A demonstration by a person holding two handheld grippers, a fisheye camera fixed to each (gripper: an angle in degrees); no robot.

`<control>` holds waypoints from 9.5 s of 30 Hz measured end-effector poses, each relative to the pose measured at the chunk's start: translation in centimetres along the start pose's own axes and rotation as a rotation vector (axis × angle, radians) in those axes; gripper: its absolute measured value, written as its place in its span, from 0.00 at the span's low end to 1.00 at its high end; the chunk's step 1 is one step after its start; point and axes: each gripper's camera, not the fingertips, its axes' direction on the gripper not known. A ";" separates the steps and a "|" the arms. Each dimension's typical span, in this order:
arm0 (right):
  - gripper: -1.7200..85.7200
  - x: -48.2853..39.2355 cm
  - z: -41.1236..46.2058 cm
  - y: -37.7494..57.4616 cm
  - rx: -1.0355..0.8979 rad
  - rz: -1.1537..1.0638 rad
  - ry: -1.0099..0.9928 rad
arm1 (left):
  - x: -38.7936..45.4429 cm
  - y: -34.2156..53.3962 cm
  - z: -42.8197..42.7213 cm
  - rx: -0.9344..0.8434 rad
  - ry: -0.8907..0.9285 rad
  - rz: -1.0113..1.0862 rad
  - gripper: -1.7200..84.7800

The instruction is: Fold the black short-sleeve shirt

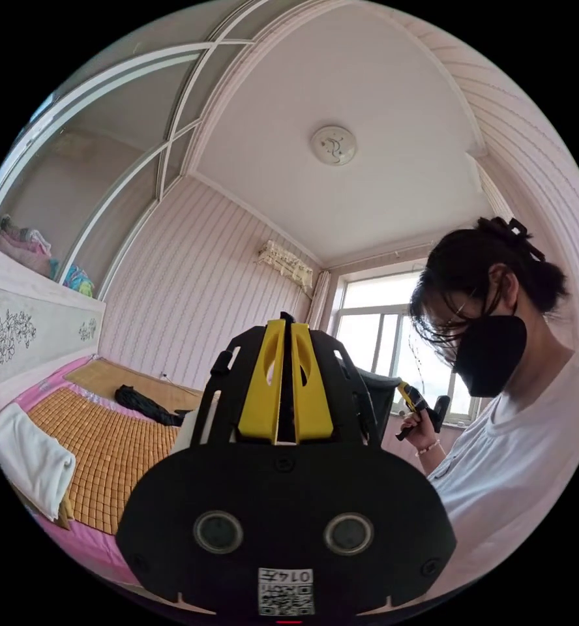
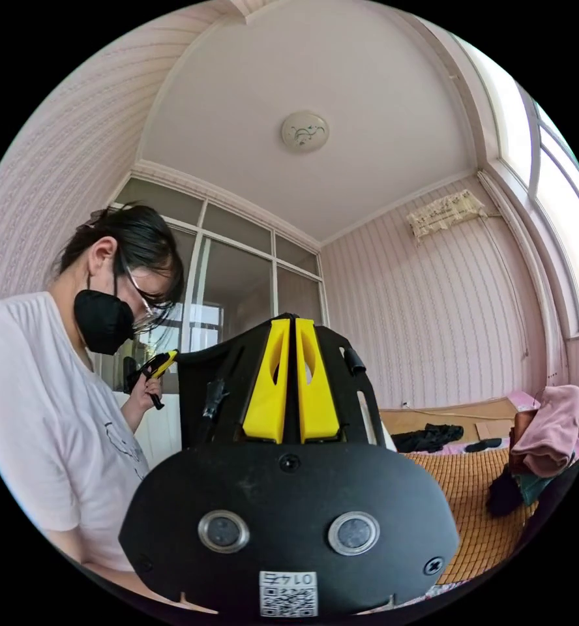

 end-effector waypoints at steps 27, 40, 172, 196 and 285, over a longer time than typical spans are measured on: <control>0.03 23.9 25.5 0.2 -0.246 0.265 0.208 | -18.5 -4.3 28.6 -0.442 -0.264 -0.132 0.01; 0.03 25.6 27.7 22.4 -0.641 0.290 0.285 | -26.6 14.8 29.9 -0.782 -0.423 -0.118 0.01; 0.02 62.5 41.8 40.9 -1.002 0.722 0.545 | -43.0 100.5 73.9 -1.282 0.113 0.007 0.03; 0.02 65.3 40.1 48.7 -1.178 0.730 0.796 | -42.6 106.5 75.5 -1.365 0.000 0.052 0.08; 0.07 45.4 97.6 83.4 -1.492 0.299 0.108 | -63.2 65.7 25.1 -1.037 -0.495 -0.396 0.09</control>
